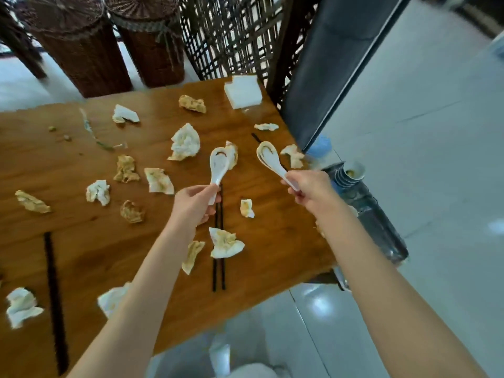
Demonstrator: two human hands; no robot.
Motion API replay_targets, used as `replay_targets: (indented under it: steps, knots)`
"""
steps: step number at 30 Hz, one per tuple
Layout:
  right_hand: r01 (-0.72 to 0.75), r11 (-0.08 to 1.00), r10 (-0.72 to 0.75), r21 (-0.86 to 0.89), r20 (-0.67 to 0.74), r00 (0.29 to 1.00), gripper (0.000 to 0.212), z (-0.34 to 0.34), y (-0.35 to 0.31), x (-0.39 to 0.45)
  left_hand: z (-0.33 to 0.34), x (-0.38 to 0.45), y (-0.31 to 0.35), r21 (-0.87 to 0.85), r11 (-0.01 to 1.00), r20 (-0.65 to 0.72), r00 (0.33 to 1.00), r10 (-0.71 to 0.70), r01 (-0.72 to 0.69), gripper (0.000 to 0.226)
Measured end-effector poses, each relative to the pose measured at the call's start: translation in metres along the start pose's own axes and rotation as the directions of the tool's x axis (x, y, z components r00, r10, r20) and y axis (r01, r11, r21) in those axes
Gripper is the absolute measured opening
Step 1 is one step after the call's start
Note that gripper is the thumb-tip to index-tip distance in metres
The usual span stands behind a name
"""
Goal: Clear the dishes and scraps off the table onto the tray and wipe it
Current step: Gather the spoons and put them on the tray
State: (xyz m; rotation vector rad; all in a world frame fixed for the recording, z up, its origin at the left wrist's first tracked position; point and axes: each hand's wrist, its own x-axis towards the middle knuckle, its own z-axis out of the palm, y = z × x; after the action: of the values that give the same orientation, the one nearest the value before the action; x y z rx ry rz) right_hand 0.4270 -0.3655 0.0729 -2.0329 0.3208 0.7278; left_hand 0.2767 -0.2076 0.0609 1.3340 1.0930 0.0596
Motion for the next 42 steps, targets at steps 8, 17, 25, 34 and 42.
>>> replay_targets:
  steps: [8, 17, 25, 34, 42]
  knots:
    - [-0.038, 0.99, 0.044, 0.135, -0.036, 0.998, 0.008, -0.115, 0.107, -0.044, 0.102, -0.095, -0.057, -0.026, 0.996, 0.051, 0.995, -0.083, 0.084, 0.014]
    - [-0.102, 0.968, 0.125, 0.23, -0.086, 0.988, 0.004, -0.219, 0.186, -0.028, 0.219, -0.139, -0.094, 0.012, 0.988, 0.168, 0.974, -0.153, 0.153, 0.012]
    - [-0.166, 0.963, 0.191, 0.211, -0.106, 0.976, 0.009, -0.279, 0.185, 0.039, 0.302, -0.114, -0.085, 0.105, 0.981, 0.21, 0.96, -0.185, 0.166, 0.017]
    - [-0.204, 0.971, 0.209, 0.123, -0.032, 0.977, 0.018, -0.308, 0.159, 0.121, 0.374, -0.073, -0.073, 0.162, 0.972, 0.148, 0.969, -0.197, 0.172, 0.018]
    - [-0.23, 0.971, 0.236, -0.066, 0.115, 0.965, 0.019, -0.316, 0.172, 0.195, 0.433, -0.051, -0.112, 0.176, 0.968, 0.066, 0.979, -0.19, 0.176, 0.011]
